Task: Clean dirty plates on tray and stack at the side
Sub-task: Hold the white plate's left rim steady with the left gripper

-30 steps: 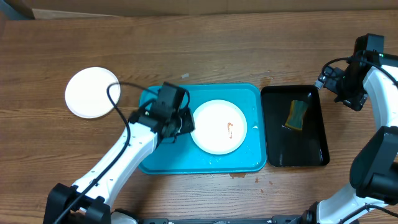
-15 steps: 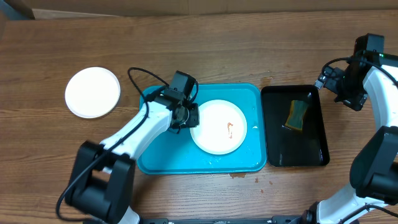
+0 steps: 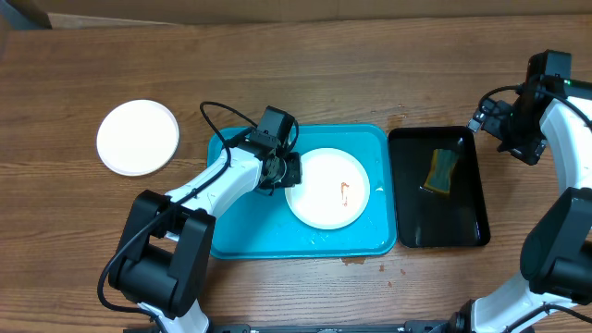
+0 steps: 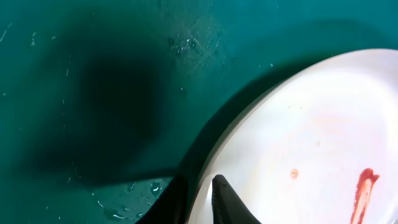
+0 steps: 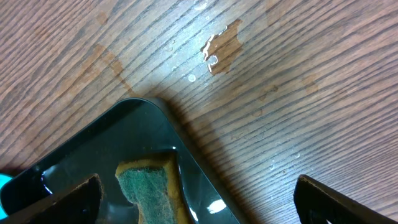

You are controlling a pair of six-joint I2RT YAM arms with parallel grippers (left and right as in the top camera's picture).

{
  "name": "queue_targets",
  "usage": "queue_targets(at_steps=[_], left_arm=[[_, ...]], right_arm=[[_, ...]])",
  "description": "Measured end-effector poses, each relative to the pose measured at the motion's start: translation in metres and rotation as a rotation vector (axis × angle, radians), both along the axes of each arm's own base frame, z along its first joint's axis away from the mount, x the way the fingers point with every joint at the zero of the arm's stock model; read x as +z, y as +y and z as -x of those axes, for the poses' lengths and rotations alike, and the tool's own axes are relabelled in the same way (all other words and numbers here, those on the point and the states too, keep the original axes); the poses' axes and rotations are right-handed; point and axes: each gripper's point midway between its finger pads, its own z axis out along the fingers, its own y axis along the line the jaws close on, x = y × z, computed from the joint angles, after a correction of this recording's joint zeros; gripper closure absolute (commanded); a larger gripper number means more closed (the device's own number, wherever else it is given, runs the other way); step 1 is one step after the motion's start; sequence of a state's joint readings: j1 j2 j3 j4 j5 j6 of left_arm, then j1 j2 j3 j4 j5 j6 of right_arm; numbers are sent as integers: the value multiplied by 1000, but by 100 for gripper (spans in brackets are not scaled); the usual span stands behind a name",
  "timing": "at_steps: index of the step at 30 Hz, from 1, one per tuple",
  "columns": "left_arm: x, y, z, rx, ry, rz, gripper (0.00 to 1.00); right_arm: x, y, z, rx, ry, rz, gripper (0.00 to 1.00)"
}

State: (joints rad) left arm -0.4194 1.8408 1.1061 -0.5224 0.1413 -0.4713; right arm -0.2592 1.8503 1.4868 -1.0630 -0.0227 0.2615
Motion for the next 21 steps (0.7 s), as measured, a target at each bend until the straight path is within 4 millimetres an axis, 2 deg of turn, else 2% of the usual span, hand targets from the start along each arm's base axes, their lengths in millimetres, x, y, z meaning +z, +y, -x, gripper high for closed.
queue_targets(at_steps=[6,16,21], left_arm=[[0,1,0,1,-2,-3,96],[0,1,0,0,-1,-4,96],[-1,1,1,-18,1,-11,87]], right_arm=[[0,0,0,0,0,0,0],[0,0,0,0,0,0,0],[0,0,0,0,1,0,0]])
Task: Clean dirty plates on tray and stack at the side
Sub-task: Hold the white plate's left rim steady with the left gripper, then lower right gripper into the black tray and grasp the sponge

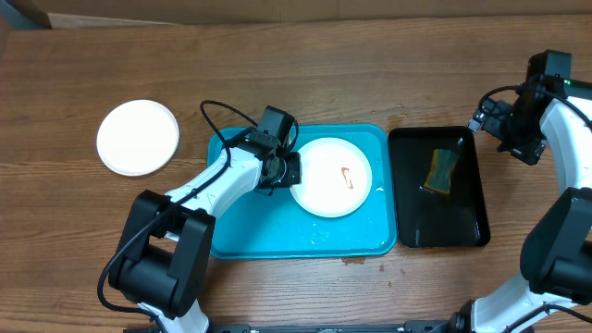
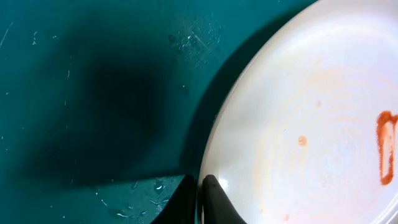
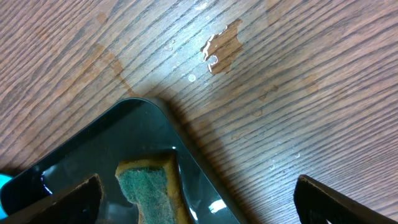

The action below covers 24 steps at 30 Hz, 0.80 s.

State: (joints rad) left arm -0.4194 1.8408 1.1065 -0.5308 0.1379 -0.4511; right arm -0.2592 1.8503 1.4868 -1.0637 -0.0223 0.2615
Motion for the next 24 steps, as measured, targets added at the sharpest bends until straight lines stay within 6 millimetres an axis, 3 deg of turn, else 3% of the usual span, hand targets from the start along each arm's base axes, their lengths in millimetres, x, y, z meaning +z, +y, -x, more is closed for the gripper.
queue_targets(at_steps=[7,9,13,20,24], left_arm=[[-1,2,3,-13,10,-9,81],[-1,2,4,-13,13,-10,82],[-1,2,4,-17,12,-11,96],[-1,1,4,-17,13,-9,95],[-1,1,4,-17,15,-8,95]], right_arm=[[0,0,0,0,0,0,0],[0,0,0,0,-1,-1,0],[0,0,0,0,0,0,0],[0,0,-2,0,-6,1,0],[4,-4,-16,0,-66,16,0]])
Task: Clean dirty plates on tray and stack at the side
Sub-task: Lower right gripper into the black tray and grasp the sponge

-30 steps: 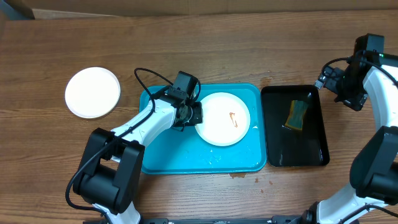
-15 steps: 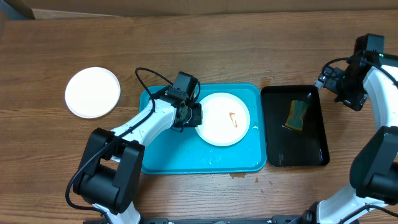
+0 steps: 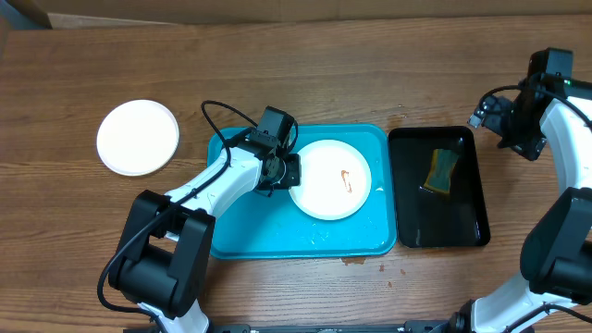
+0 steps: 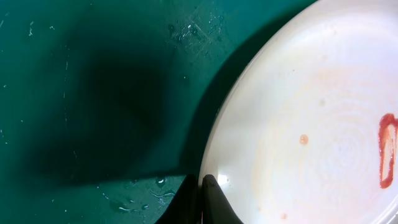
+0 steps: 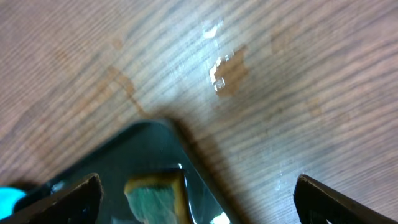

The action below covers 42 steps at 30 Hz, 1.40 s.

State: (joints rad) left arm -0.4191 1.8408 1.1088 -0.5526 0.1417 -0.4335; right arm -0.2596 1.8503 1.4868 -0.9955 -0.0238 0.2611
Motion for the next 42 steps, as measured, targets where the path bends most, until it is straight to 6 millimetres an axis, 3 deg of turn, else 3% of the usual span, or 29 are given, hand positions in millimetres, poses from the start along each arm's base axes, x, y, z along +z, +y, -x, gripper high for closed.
queue_targets(at_steps=[10,20,28,31,34,36,38,39,42], left_arm=[[2,0,1,-18,-5,-4,88],[3,1,1,-21,-9,-8,89],[3,2,2,-21,-2,-11,87],[3,2,2,-21,-2,-11,87],[3,2,2,-21,-1,-11,86],[3,2,3,-21,-1,-11,86],[3,2,3,-21,-1,-11,86],[3,2,3,-21,0,-12,86],[3,2,2,-21,-1,-11,86]], right_arm=[[4,46,-1,121,-27,-217,1],[-6,93,15,273,90,-101,18],[-46,94,45,285,209,21,25],[-60,90,51,272,218,39,33],[-70,89,55,261,217,47,34],[-75,89,54,265,207,48,48],[-79,90,56,254,206,42,80],[-80,90,57,262,209,40,91],[-83,91,60,260,212,31,95]])
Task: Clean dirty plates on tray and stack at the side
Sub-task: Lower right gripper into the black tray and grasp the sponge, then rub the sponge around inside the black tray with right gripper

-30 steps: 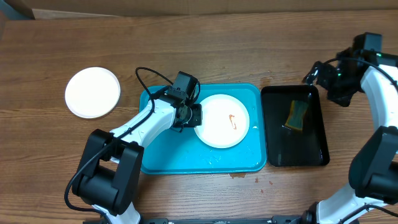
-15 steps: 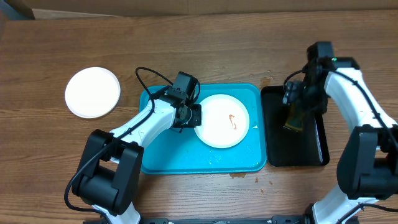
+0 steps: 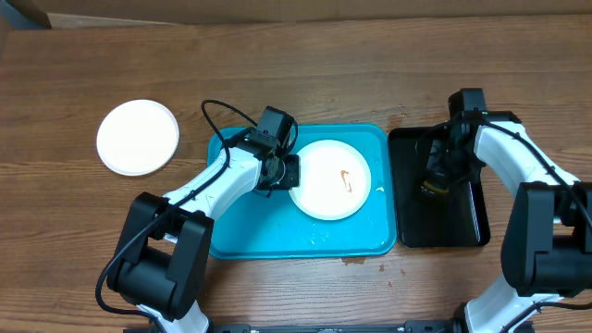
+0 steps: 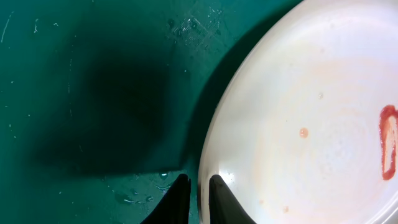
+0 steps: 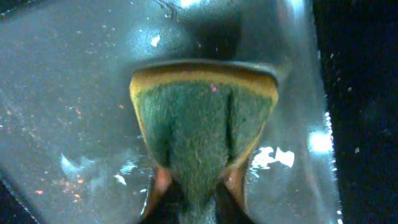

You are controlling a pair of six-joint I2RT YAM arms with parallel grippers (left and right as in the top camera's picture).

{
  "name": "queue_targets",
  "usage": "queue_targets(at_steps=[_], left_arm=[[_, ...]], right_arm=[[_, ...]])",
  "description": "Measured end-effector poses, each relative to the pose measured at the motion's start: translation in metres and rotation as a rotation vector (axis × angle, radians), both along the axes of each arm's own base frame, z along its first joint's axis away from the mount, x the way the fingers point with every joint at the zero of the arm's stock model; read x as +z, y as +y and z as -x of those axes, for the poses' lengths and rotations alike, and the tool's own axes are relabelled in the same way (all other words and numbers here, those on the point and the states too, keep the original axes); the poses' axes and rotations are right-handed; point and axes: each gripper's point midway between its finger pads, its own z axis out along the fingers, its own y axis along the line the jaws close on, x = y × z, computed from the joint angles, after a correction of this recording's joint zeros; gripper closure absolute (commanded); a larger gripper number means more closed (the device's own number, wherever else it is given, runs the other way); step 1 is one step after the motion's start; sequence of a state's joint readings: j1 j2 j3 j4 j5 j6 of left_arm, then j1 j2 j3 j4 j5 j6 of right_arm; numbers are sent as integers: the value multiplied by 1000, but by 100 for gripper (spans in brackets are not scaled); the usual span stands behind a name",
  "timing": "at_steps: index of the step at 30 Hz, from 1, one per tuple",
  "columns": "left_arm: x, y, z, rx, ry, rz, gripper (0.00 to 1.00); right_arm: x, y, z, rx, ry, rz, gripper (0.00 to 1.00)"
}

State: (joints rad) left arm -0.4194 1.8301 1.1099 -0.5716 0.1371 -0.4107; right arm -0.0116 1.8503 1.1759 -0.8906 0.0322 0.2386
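Note:
A white plate (image 3: 330, 178) with a red smear (image 4: 390, 140) lies on the teal tray (image 3: 250, 231). My left gripper (image 3: 282, 173) is at the plate's left rim. In the left wrist view its gripper (image 4: 199, 193) stands slightly open, one finger over the tray (image 4: 93, 93) and the other over the plate (image 4: 311, 124). A clean white plate (image 3: 138, 137) rests on the table at the far left. My right gripper (image 3: 442, 174) is down in the black tray (image 3: 481, 231). In the right wrist view this gripper (image 5: 198, 186) is shut on the green-and-yellow sponge (image 5: 202, 124), squeezing its near end.
Shallow water covers the black tray's floor (image 5: 74, 124). Small wet stains (image 3: 353, 261) mark the wood just in front of the teal tray. A black cable (image 3: 217, 116) loops off my left arm behind the teal tray.
My right gripper was open over the wood at the black tray's far right corner; now it is inside the tray, shut on the sponge. My left jaws have parted a little at the rim.
At first the smeared plate lay nearer the teal tray's front, its rim between my left fingers. Then it sat further back with the jaws drawn close together. My right gripper stayed open beside the black tray, had shifted at 1.4 s, and now grips the sponge.

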Motion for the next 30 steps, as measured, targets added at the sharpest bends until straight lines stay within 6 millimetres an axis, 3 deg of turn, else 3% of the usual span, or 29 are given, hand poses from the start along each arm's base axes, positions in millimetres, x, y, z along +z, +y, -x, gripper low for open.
queue_targets(at_steps=[2,4,5,8,14,15,16,17,21,23,24,26,29,30], left_arm=[[0,0,0,0,0,0,87],[0,0,0,0,0,0,87],[0,0,0,0,0,0,87],[0,0,0,0,0,0,87],[0,0,0,0,0,0,87],[0,0,0,0,0,0,87],[0,0,0,0,0,0,87],[0,0,0,0,0,0,87],[0,0,0,0,0,0,87],[0,0,0,0,0,0,87],[0,0,0,0,0,0,87],[0,0,0,0,0,0,87],[0,0,0,0,0,0,87],[0,0,0,0,0,0,87]], right_arm=[[-1,0,1,-2,1,-1,90],[-1,0,0,-1,-2,-2,50],[-1,0,-1,-2,-4,-3,41],[-1,0,-5,2,-23,-2,34],[1,0,-18,3,-74,-1,44],[1,0,-20,3,-84,-1,51],[1,0,-21,1,-89,-2,79],[1,0,-23,3,-96,-1,96],[1,1,-22,2,-94,-4,95],[0,1,-16,4,-67,-7,72],[0,2,-12,6,-52,-11,68],[-1,5,-6,10,-28,-21,69],[-1,9,-5,19,-21,-31,96],[-1,10,-5,20,-21,-35,96]])
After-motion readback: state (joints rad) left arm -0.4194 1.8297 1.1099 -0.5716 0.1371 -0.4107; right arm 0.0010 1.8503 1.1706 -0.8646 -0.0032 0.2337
